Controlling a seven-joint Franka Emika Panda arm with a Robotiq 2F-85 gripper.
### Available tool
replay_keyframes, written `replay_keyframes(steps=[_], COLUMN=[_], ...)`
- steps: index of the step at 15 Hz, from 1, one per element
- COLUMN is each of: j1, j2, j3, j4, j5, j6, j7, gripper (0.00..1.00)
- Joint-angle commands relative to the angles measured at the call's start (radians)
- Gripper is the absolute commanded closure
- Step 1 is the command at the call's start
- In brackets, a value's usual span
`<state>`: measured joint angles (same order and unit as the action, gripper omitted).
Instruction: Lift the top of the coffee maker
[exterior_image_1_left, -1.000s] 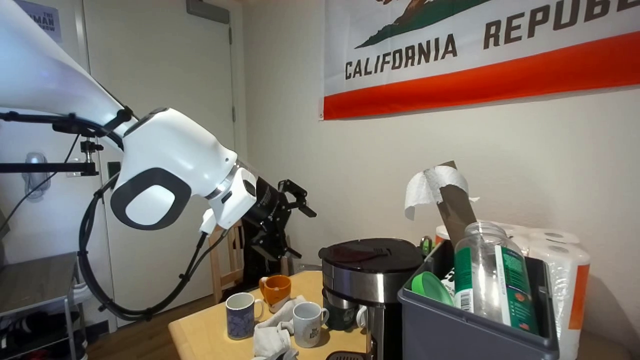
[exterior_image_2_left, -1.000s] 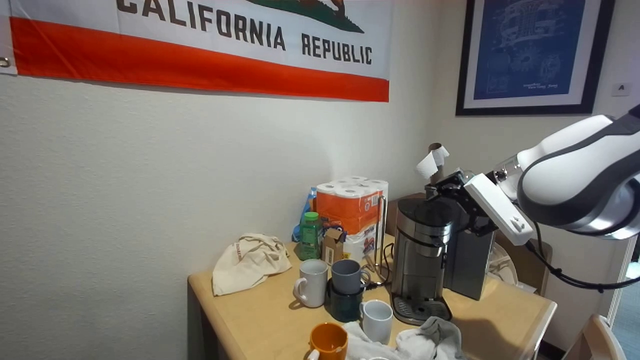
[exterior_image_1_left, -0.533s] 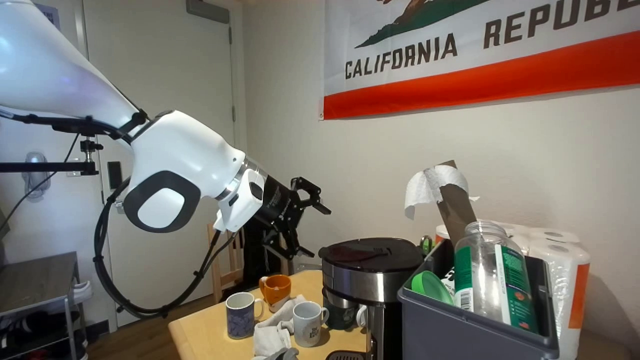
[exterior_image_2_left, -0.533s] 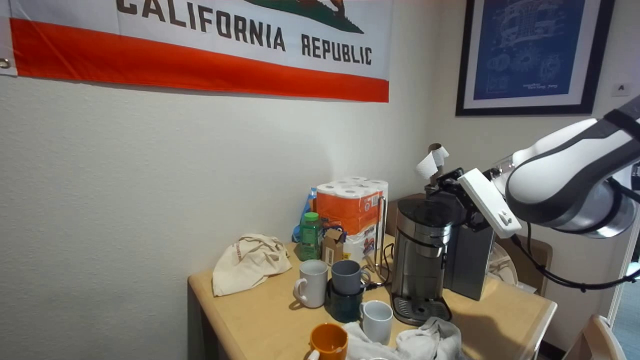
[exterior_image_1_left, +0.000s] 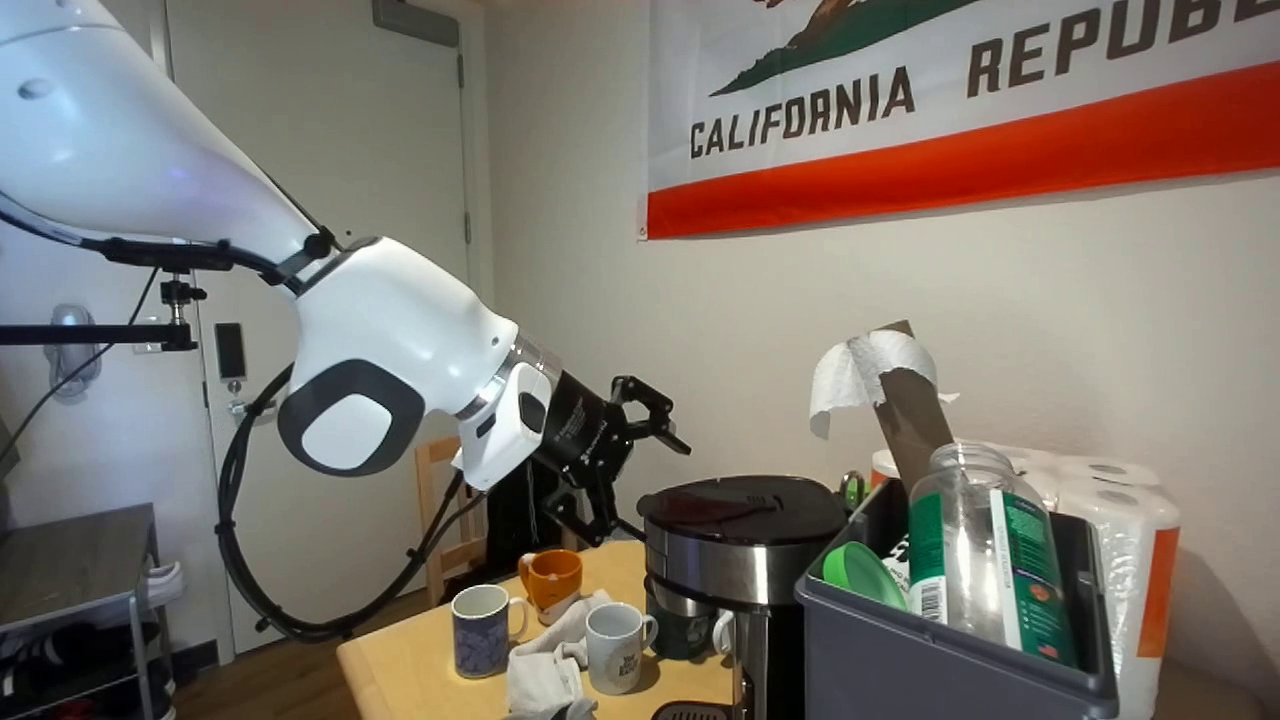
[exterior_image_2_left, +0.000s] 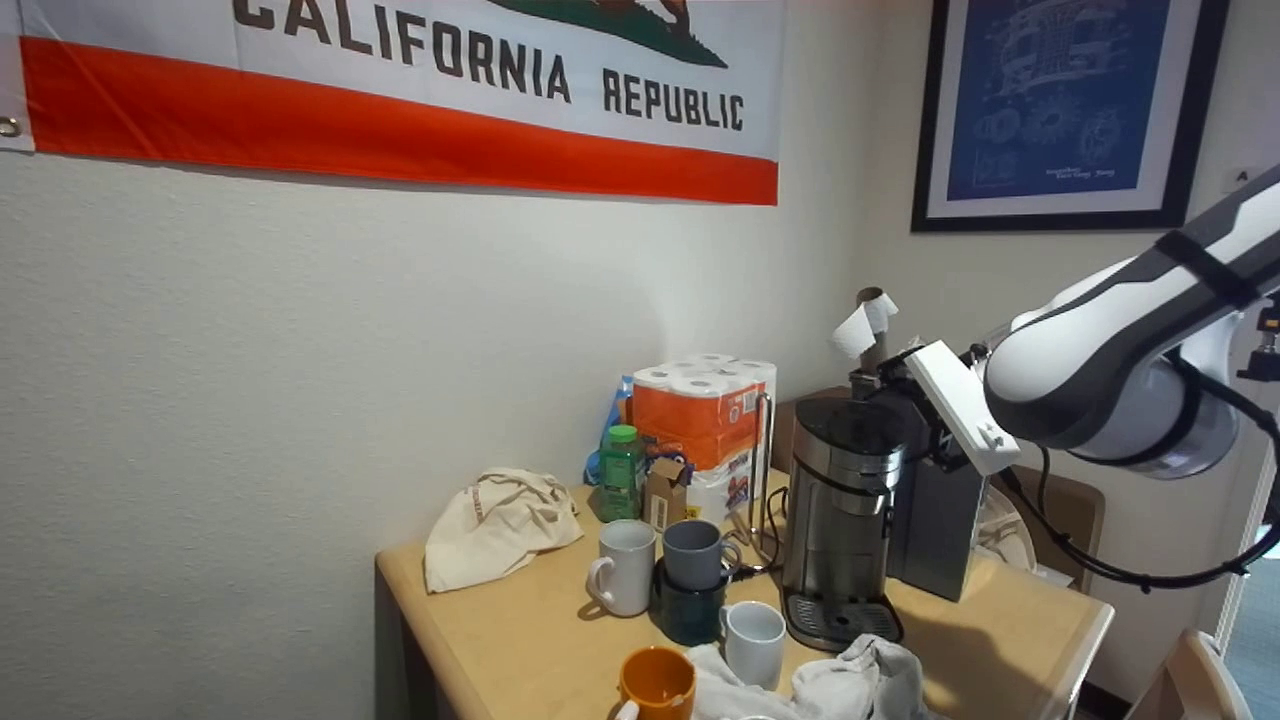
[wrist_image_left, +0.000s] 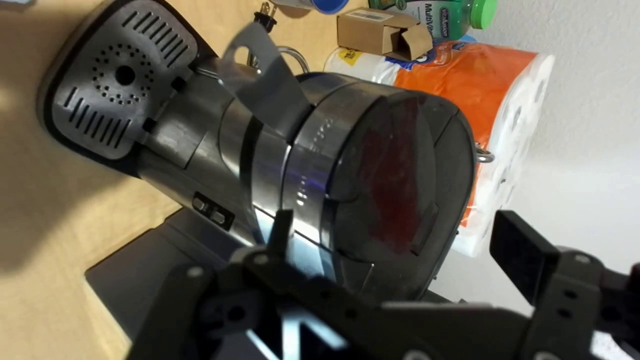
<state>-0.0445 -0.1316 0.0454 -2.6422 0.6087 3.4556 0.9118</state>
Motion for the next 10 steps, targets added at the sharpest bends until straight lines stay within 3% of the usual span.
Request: replay_keyframes(steps=[1, 10], j1=[-0.011, 0.056], j2=[0.030, 0.045], j3=[0.028, 0.008], j4=[0.020, 0.084], j5=[0.072, 0.137], j6=[0.000, -0.003], j7=[0.015, 0.089], gripper=[0.00, 0.00])
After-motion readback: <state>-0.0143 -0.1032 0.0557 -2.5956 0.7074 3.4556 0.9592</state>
